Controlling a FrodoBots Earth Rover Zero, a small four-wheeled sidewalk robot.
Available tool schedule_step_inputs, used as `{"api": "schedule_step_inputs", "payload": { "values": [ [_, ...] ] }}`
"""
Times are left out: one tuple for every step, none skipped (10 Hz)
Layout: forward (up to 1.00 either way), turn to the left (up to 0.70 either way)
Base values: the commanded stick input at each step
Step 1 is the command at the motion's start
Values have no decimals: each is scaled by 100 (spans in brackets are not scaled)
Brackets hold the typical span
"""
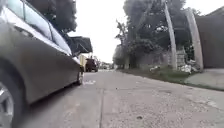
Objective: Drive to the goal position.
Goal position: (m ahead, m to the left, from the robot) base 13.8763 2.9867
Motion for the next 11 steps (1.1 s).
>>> {"api": "schedule_step_inputs", "payload": {
  "values": [
    [70,0],
    [70,0],
    [70,0],
    [70,0],
    [70,0],
    [70,0],
    [70,0],
    [70,0],
    [70,0],
    [70,0],
    [70,0]
  ]
}}
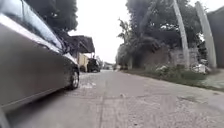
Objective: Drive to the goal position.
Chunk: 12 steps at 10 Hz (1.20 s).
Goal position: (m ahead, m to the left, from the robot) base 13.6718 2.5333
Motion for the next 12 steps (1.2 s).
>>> {"api": "schedule_step_inputs", "payload": {
  "values": [
    [70,0],
    [70,0],
    [70,-6],
    [70,-12],
    [70,-19],
    [70,0],
    [70,0],
    [70,0],
    [70,0],
    [70,0],
    [70,0],
    [70,0]
  ]
}}
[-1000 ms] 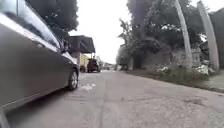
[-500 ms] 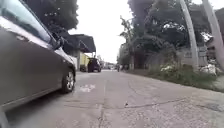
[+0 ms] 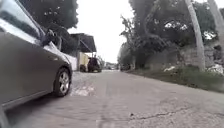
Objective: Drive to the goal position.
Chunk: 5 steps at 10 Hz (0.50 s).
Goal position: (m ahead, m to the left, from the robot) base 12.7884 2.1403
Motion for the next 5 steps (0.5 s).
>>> {"api": "schedule_step_inputs", "payload": {
  "values": [
    [70,0],
    [70,0],
    [70,0],
    [70,0],
    [70,0]
  ]
}}
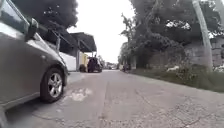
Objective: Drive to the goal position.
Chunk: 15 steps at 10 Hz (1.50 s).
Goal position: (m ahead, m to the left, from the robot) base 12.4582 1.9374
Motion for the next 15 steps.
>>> {"api": "schedule_step_inputs", "payload": {
  "values": [
    [70,0],
    [70,0],
    [70,0],
    [70,0],
    [70,0],
    [70,0],
    [70,0],
    [70,0],
    [70,0],
    [70,0],
    [70,0],
    [70,0],
    [70,0],
    [70,0],
    [70,0]
  ]
}}
